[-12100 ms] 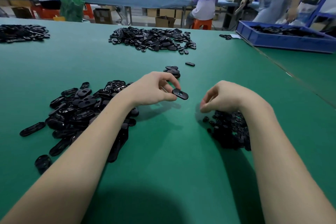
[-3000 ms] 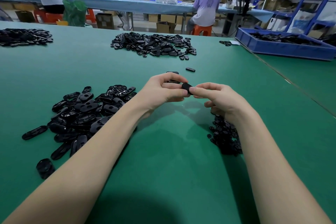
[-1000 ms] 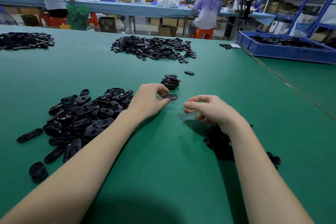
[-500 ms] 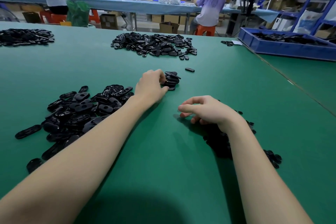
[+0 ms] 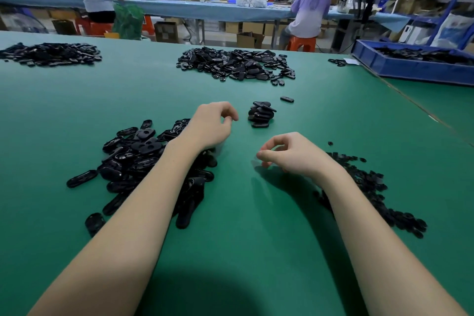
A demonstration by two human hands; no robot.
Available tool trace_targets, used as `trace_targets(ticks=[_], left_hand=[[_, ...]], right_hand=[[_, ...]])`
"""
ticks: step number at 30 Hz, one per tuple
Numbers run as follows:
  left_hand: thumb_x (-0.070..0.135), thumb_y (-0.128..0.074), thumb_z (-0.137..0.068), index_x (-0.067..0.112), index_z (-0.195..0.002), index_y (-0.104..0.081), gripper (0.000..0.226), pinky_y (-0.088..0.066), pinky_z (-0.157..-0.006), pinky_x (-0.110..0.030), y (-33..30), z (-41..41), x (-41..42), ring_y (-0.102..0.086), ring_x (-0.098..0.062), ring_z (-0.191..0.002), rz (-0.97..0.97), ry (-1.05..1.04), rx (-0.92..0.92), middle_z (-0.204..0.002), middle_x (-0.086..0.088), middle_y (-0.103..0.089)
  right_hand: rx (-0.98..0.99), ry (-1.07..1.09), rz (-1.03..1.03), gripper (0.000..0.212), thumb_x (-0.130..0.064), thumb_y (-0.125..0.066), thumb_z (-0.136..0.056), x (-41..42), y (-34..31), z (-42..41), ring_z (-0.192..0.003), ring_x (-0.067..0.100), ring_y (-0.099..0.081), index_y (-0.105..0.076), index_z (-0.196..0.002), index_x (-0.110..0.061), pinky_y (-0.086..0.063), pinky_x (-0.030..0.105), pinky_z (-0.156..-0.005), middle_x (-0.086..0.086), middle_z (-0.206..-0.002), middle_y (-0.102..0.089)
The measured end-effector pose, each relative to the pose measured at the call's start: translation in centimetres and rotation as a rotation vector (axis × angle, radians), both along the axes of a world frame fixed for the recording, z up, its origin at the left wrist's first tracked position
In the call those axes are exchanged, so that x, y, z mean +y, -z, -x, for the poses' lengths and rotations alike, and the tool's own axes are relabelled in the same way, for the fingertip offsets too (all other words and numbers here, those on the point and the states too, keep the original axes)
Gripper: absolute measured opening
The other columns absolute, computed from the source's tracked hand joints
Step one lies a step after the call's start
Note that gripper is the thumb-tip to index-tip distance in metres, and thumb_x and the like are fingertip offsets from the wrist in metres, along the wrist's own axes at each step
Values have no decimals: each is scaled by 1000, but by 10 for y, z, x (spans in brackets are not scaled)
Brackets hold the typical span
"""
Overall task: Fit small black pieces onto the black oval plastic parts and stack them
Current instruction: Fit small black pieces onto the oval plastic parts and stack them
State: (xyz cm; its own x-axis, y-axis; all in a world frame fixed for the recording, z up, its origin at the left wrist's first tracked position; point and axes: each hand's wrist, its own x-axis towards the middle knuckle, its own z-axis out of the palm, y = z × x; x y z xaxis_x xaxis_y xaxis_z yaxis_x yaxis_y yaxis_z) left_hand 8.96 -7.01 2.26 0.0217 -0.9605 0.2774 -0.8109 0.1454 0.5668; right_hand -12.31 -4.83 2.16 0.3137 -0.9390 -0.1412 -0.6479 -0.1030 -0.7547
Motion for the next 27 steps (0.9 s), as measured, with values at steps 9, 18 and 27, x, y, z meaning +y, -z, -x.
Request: trace_targets(ticks=[9,18,27], left_hand=[[20,-45,-99,26,-131,-63,37,-47,-104,-42,9,-35,-1,-49,-26,-130,-194,-182,-206,-130,-6,-65],[18,-51,-94,28,-109,-77,32,-51,-98,-39,10,-27,5,-59,-26,-115,-153,-182,-211,-114,-1,-72],[19,-51,-93,22,-102,-80,30,-47,-78,-29,14,-24,1,-59,-23,-83,-136,-186,-154,-97,-4,-75]], right_hand=[[152,-127,143,12,-42,-69,-90,3,12,-22,-59,-3,-56,-71,-83,-33,-44,22,-63,-10,-77,-75],[119,-148,108,12,-41,-69,-92,3,10,-19,-54,-7,-53,-72,-87,-31,-38,11,-53,-13,-75,-74],[116,-137,94,13,-43,-71,-90,3,11,-18,-58,-4,-55,-73,-86,-31,-42,20,-61,-10,-80,-76]])
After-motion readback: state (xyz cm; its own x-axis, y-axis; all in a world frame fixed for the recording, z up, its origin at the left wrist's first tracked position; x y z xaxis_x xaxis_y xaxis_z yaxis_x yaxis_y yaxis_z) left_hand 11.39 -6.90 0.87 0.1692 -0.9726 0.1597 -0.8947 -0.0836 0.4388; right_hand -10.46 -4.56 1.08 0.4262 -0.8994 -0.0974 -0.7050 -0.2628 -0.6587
